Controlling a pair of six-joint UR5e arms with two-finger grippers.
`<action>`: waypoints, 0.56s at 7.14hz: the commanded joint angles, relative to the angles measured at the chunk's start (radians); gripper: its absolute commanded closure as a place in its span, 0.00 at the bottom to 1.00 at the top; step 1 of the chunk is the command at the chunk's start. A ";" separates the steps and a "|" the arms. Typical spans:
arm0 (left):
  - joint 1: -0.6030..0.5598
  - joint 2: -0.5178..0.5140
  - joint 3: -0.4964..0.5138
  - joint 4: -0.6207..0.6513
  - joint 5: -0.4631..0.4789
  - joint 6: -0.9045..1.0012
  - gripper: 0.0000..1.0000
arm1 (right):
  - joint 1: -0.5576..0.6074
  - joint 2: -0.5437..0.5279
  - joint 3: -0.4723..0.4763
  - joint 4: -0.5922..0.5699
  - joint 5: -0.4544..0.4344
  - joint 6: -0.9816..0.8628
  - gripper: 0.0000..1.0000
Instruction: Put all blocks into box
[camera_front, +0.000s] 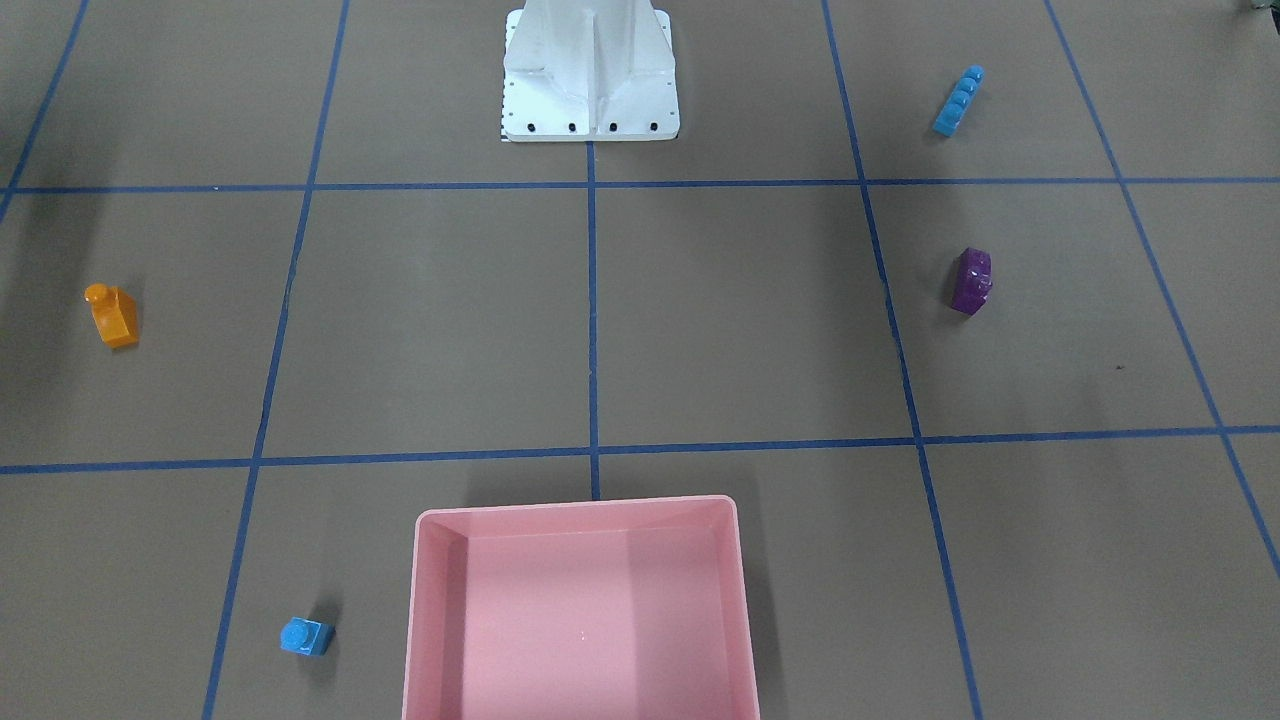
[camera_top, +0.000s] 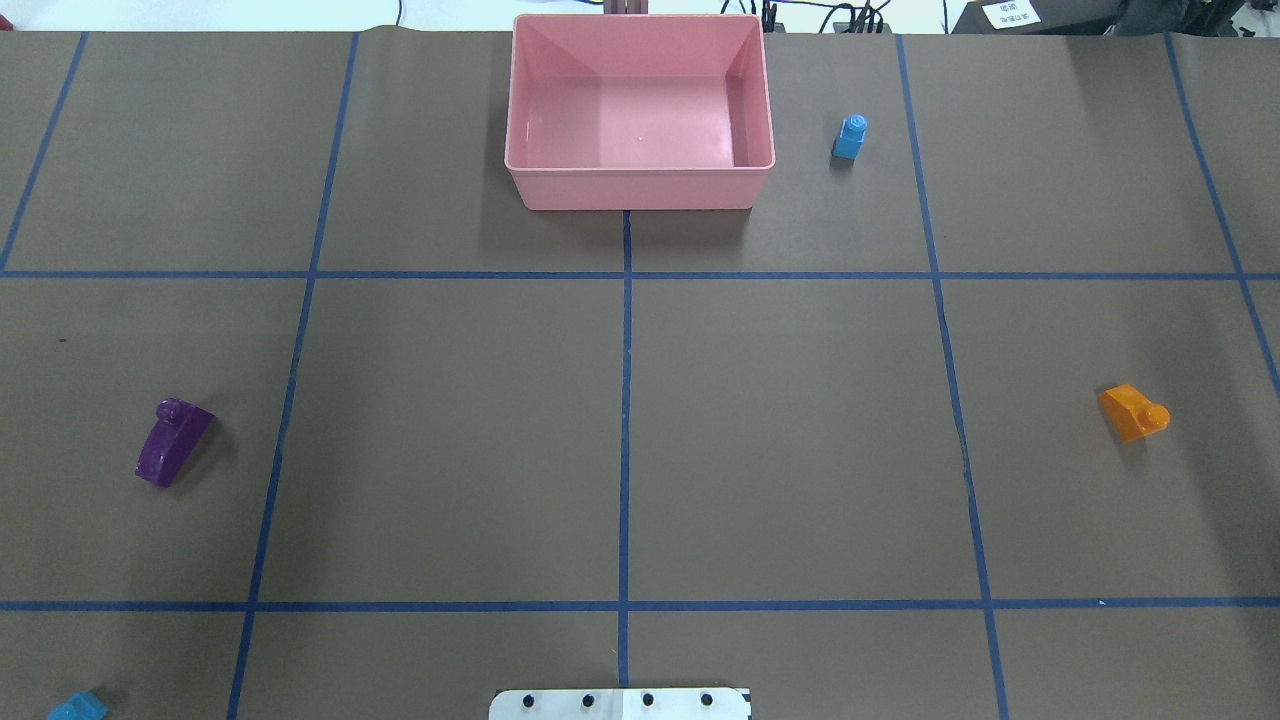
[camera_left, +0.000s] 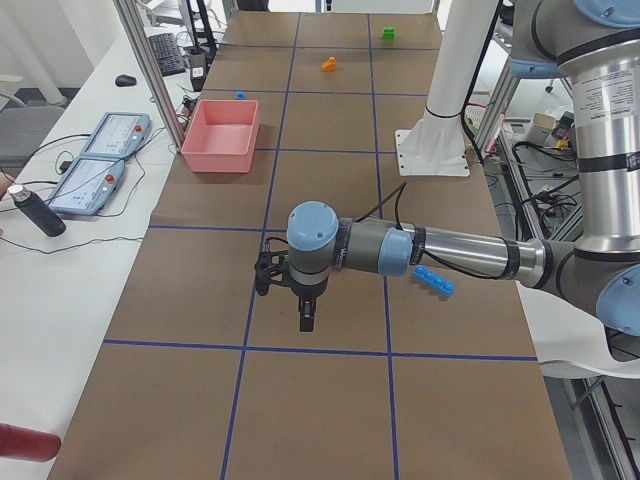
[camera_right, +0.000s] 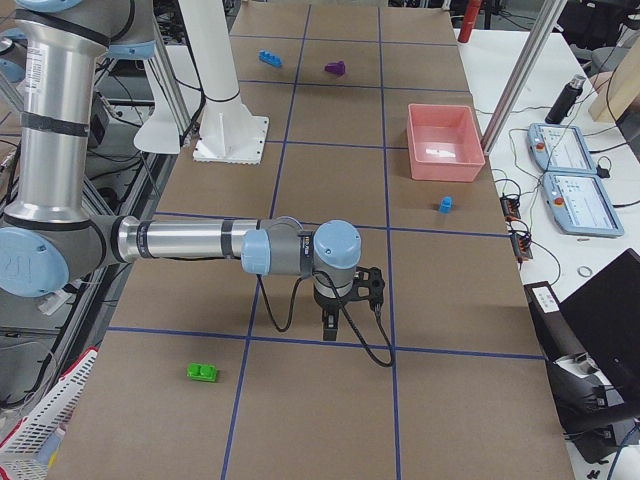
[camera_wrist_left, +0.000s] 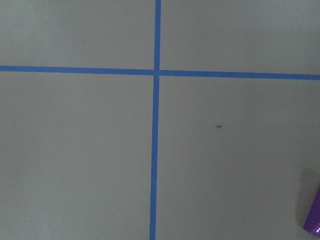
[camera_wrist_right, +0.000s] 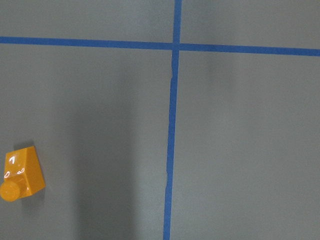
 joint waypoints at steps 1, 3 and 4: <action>-0.002 0.001 -0.006 -0.004 -0.009 -0.002 0.00 | -0.001 0.001 0.000 0.006 0.000 -0.002 0.00; 0.002 -0.002 -0.005 -0.010 -0.009 -0.002 0.00 | -0.001 0.001 -0.017 0.008 -0.003 -0.002 0.00; 0.003 0.001 -0.006 -0.022 -0.009 -0.002 0.00 | -0.001 0.001 -0.017 0.006 0.000 -0.002 0.00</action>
